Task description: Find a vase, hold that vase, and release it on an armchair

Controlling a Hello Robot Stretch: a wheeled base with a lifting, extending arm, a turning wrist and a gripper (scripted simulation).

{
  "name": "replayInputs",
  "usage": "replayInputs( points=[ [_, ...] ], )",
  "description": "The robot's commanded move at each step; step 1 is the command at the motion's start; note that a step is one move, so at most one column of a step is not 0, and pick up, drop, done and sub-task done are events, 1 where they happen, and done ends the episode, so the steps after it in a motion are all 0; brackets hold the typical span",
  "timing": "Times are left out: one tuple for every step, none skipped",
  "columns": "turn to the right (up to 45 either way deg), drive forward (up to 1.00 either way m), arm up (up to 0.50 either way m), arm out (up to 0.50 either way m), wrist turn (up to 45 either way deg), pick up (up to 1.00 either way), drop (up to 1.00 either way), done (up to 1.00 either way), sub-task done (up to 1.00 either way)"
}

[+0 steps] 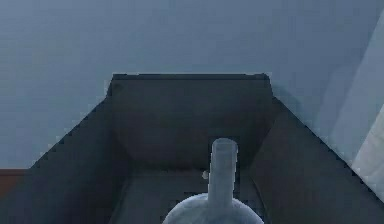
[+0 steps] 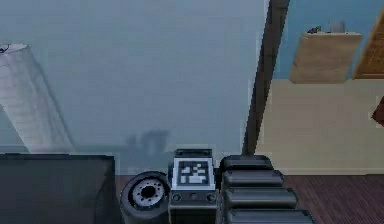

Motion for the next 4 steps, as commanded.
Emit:
replayInputs(
  points=[
    [-45.0,0.0,0.0,0.0,0.0,0.0,0.0,0.0,0.0],
    [-36.0,0.0,0.0,0.0,0.0,0.0,0.0,0.0,0.0],
    [0.0,0.0,0.0,0.38,0.0,0.0,0.0,0.0,0.0],
    [0.0,0.0,0.0,0.0,45.0,0.0,0.0,0.0,0.0]
  ],
)
